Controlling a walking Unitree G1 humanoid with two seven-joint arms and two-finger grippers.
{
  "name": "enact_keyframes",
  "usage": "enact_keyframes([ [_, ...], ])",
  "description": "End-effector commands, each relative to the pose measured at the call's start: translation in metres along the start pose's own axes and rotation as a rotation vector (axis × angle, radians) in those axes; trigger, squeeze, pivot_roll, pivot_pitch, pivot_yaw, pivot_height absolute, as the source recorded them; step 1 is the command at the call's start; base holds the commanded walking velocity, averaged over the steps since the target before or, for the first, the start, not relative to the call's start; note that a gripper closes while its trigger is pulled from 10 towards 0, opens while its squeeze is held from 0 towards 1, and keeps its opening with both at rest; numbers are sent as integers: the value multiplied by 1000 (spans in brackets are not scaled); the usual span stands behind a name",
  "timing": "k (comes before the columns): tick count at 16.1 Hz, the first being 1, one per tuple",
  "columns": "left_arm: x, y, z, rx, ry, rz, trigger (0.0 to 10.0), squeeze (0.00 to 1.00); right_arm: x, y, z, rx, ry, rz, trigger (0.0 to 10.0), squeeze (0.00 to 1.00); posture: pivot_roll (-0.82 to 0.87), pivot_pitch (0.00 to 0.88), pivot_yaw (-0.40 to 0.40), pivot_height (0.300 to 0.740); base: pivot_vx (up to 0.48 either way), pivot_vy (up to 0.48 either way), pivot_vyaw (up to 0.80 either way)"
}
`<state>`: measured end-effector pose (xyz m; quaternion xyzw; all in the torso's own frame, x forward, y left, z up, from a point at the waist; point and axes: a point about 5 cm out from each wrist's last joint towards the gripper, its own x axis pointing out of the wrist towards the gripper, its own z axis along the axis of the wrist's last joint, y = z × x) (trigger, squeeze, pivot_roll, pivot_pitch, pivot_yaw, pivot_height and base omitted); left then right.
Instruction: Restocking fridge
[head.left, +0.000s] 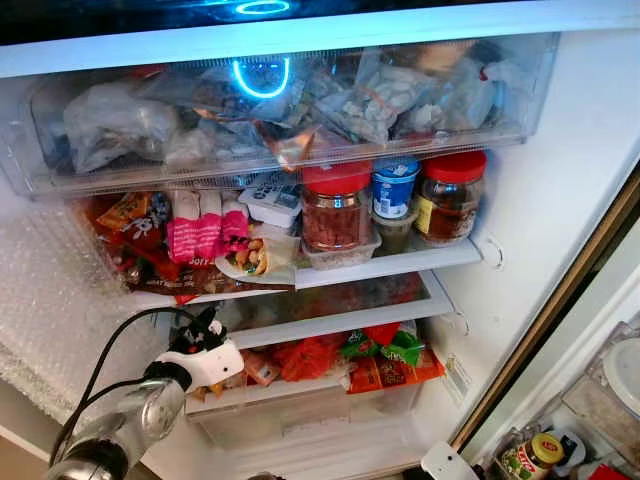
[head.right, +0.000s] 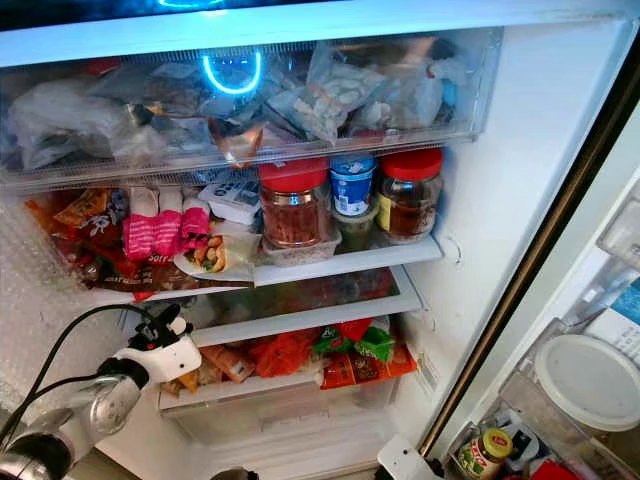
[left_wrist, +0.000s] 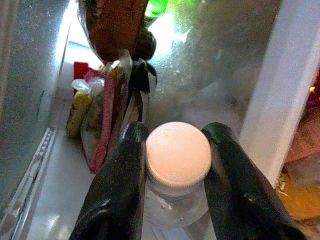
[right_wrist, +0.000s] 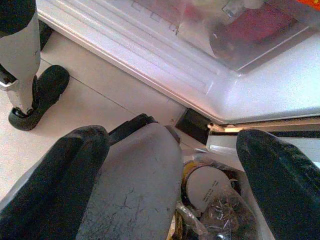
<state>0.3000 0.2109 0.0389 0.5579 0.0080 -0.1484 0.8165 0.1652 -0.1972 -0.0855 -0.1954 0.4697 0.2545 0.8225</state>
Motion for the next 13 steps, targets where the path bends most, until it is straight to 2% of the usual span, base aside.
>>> enact_keyframes([
  [1,0,-8,-1,21,21,-45,10000,0,-7,15,-39,30,153,48,10000,0,-76,2,34,639,0,0,0],
  [2,5,-2,0,-3,35,-19,10000,965,-8,15,-42,35,159,46,10000,0,-85,6,32,639,0,0,0],
  [3,7,1,1,-8,39,-12,10000,1000,-8,15,-42,33,161,47,10000,0,-86,7,31,639,0,0,0],
  [10,17,14,5,-96,50,36,10000,1000,-9,14,-43,32,167,41,10000,0,-89,2,31,639,0,0,0],
  [13,18,14,6,-148,49,24,10000,1000,-9,13,-43,31,170,41,10000,0,-86,0,30,639,0,0,0],
])
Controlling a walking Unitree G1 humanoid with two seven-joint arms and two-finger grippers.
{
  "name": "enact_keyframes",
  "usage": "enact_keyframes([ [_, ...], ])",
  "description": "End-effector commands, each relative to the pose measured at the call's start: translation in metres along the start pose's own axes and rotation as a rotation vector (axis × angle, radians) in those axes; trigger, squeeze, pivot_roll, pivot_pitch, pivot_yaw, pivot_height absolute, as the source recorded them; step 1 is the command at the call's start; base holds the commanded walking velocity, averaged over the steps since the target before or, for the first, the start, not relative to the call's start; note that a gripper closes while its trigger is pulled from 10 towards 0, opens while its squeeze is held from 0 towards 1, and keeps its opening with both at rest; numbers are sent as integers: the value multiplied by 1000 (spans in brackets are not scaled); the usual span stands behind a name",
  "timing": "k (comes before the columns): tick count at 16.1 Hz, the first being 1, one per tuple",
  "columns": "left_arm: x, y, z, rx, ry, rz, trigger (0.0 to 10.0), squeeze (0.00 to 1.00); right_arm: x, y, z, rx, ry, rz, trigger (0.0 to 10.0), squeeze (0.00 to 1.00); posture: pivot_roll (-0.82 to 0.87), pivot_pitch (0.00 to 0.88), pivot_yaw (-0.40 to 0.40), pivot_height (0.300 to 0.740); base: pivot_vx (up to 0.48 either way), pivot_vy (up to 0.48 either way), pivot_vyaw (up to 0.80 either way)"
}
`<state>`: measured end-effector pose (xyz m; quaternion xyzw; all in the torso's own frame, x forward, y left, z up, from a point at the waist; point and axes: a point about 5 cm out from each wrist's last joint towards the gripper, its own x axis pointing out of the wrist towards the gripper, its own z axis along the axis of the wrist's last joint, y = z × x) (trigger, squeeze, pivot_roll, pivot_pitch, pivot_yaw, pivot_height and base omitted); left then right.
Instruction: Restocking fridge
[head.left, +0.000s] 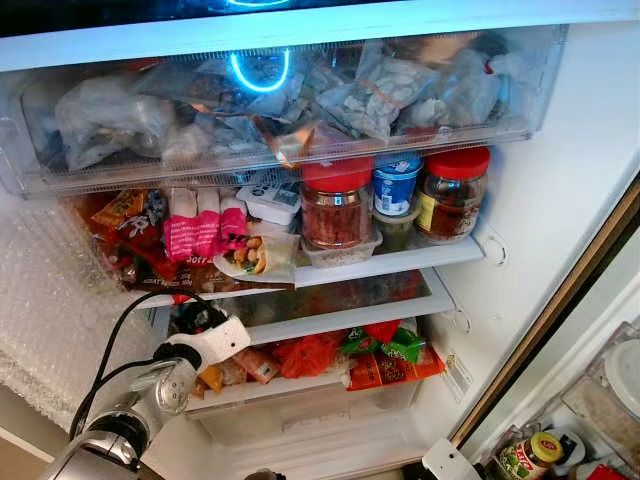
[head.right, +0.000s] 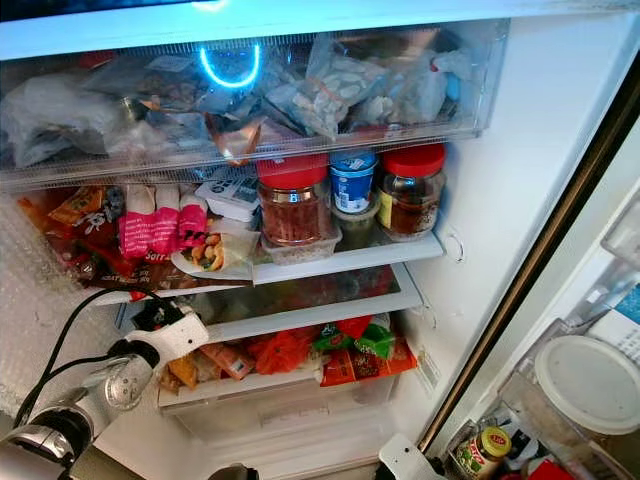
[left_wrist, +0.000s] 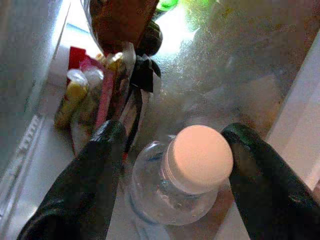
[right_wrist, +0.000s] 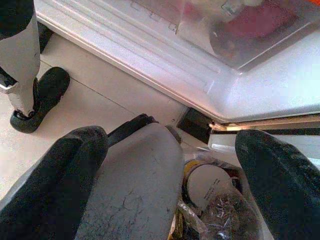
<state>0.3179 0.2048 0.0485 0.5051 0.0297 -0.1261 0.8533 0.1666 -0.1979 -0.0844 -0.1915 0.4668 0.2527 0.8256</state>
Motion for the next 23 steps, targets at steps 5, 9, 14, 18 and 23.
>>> enact_keyframes([
  [5,0,3,0,-136,-6,-40,10000,1000,-8,14,-43,13,187,44,10000,0,-80,0,31,639,0,0,0],
  [9,1,6,-2,-193,15,-30,10000,1000,-8,14,-42,8,192,45,10000,0,-79,0,33,639,0,0,0],
  [14,0,3,3,-286,-28,-96,10000,0,-7,14,-42,10,192,39,10000,0,-71,0,36,639,0,0,0],
  [18,-13,-17,0,-695,-22,-83,10000,0,-7,14,-40,5,189,41,10000,0,-59,0,41,639,0,0,0],
  [23,-49,-40,-14,-879,8,23,10000,0,-6,16,-41,-7,191,40,10000,0,-54,0,57,639,0,0,0],
])
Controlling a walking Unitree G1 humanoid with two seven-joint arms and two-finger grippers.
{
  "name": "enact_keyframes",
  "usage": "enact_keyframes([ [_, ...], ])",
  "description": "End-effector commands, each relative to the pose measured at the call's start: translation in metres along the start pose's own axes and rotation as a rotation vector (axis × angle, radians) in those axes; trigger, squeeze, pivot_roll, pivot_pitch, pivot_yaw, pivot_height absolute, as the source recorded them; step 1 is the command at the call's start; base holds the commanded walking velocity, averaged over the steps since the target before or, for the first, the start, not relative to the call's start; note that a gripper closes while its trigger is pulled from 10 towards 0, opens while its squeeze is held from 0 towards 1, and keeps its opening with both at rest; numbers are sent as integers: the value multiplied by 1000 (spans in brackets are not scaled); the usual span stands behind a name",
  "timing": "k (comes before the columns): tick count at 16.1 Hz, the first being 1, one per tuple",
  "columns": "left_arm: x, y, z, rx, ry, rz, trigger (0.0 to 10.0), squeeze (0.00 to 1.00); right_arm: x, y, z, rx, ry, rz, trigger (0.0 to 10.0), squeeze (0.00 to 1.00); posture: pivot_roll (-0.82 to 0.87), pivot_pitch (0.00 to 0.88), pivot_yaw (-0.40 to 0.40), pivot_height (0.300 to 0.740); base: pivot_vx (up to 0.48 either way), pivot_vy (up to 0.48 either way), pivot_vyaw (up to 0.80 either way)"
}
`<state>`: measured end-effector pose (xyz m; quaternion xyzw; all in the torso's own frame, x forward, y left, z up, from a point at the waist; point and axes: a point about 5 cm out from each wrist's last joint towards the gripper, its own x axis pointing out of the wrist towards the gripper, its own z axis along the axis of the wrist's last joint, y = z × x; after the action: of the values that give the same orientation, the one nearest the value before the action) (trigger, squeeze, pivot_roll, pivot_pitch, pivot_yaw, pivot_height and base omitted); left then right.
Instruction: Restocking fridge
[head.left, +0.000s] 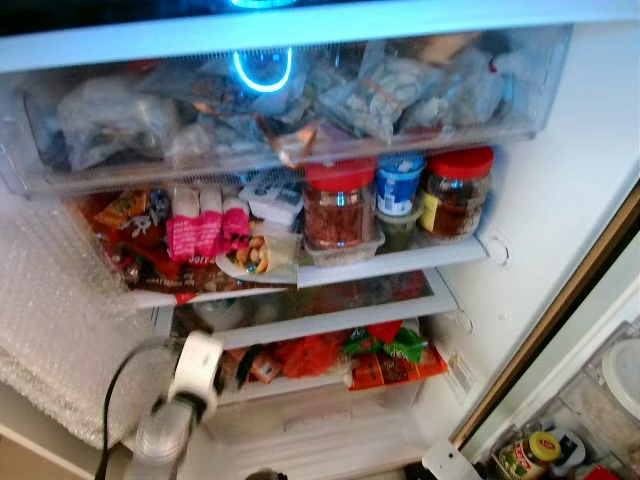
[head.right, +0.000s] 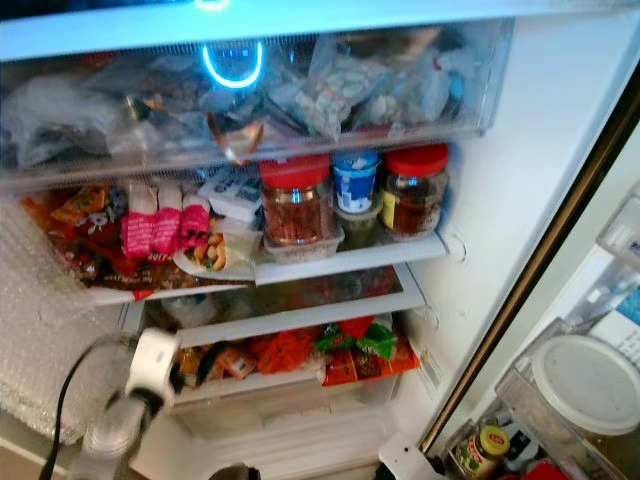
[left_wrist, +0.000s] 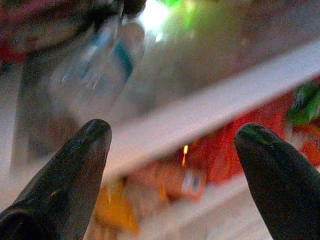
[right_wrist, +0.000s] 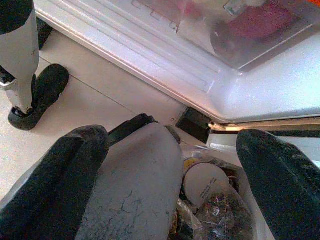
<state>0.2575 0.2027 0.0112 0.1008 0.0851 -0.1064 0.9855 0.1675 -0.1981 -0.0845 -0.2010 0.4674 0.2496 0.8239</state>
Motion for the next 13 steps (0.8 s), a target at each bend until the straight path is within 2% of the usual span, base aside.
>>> enact_keyframes([
  [1,-7,6,-6,-22,25,42,10000,0,-6,18,-41,6,182,54,10000,0,-52,0,60,639,0,0,0],
  [2,-19,6,-21,-52,83,71,10000,0,-6,19,-42,7,182,54,10000,0,-51,0,63,639,0,0,0],
  [3,-24,8,-30,-73,127,94,10000,0,-6,19,-42,8,181,55,10000,0,-51,0,63,639,0,0,0],
  [5,-39,16,-57,-165,308,209,10000,0,-6,20,-41,10,180,56,10000,0,-50,0,58,639,0,0,0],
  [6,-40,15,-63,-189,367,220,10000,0,-6,19,-41,11,180,54,10000,0,-46,0,52,639,0,0,0],
  [7,-41,15,-64,-192,378,221,10000,0,-6,19,-40,11,180,54,10000,0,-43,0,51,639,0,0,0],
  [8,-47,8,-78,-190,504,209,10000,0,-6,18,-40,12,181,51,10000,0,-40,0,45,639,0,0,0],
  [9,-51,3,-84,-180,560,194,10000,0,-6,18,-40,11,183,50,10000,0,-51,0,46,639,0,0,0],
  [13,-54,-6,-93,-217,648,215,10000,0,-6,16,-40,16,179,39,10000,0,-51,0,38,639,-62,0,0],
])
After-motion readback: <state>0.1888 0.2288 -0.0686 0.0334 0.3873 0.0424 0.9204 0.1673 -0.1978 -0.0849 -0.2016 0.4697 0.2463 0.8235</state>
